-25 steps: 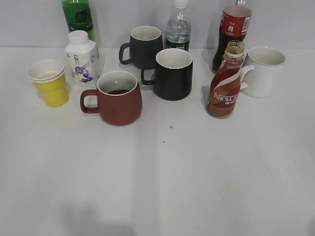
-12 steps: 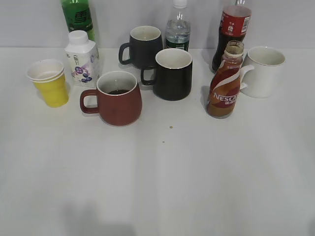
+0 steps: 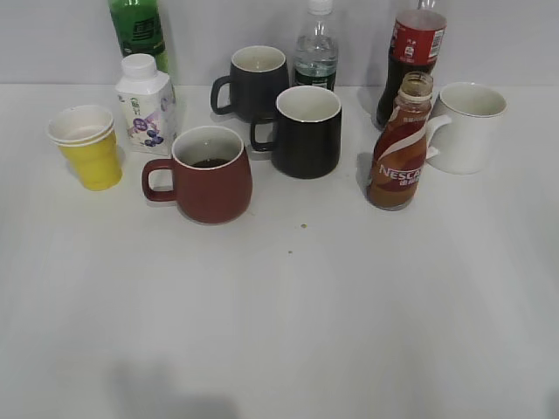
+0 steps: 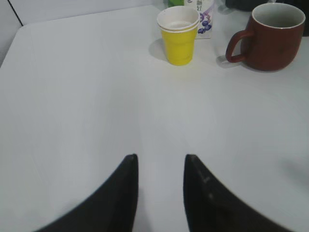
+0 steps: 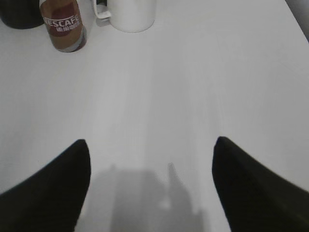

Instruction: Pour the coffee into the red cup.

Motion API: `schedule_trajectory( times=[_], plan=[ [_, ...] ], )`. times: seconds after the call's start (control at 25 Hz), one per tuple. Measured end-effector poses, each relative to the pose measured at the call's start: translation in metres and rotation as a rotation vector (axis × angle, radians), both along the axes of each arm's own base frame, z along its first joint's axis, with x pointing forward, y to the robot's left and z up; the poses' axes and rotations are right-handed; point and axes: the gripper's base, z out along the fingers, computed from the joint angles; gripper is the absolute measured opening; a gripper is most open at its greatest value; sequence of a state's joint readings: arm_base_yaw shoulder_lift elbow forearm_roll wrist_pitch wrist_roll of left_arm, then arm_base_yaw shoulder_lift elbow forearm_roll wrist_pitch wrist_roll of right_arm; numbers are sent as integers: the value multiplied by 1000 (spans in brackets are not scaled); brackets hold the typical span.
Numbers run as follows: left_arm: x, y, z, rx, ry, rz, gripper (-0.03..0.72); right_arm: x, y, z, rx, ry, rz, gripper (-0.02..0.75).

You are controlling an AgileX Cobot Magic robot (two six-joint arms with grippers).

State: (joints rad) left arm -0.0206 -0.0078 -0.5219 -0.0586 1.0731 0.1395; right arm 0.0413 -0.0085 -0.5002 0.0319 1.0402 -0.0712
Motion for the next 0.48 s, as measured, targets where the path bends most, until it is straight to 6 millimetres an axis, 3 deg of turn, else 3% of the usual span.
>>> schedule_trajectory(
  times=[0.48],
  plan=[
    [0, 0, 0, 0, 0, 0, 243, 0, 0, 0, -1, 1, 0, 588]
  ],
)
